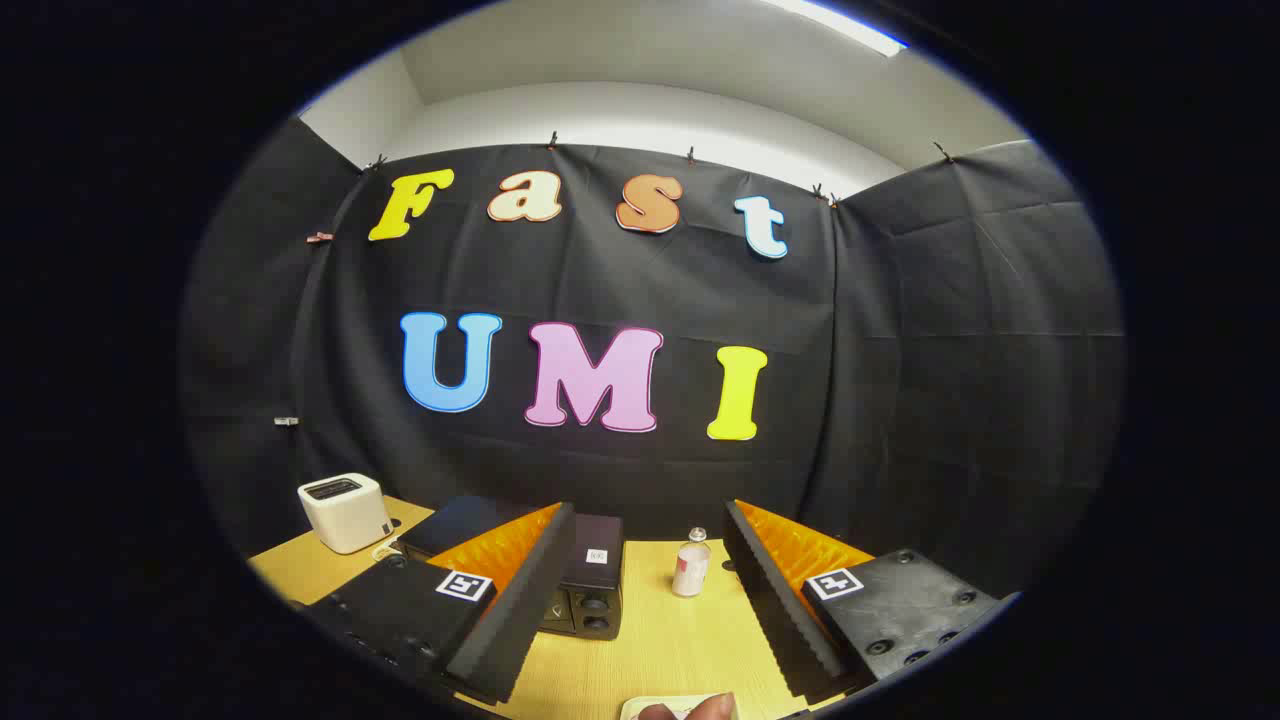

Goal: Open the toaster oven, put the food inside, and close the toaster oven door.

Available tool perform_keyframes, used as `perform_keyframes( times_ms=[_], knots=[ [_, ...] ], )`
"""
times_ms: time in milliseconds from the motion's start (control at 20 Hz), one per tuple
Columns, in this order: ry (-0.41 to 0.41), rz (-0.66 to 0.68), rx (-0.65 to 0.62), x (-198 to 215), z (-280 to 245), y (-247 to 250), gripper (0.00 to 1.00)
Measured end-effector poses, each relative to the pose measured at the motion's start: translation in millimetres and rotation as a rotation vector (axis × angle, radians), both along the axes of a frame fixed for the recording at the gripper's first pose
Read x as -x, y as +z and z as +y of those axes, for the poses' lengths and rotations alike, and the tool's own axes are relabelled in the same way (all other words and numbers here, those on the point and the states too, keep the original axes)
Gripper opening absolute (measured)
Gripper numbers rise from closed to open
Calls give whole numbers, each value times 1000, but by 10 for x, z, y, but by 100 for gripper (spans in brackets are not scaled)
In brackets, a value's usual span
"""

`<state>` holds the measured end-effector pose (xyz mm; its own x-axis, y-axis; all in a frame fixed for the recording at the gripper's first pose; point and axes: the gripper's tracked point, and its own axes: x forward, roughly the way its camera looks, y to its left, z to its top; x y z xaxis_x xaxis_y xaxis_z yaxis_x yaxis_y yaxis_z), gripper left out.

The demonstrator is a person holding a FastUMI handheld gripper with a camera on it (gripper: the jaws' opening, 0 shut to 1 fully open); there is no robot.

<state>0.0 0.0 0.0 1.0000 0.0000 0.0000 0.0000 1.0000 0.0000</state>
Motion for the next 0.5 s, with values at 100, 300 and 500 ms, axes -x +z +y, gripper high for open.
perform_keyframes(
  times_ms=[100,300,500],
  knots=[
    [-1,3,5,-7,-1,-13,98],
    [-9,9,9,-49,-3,-28,98],
    [-6,11,17,-83,33,-46,98]
  ],
)
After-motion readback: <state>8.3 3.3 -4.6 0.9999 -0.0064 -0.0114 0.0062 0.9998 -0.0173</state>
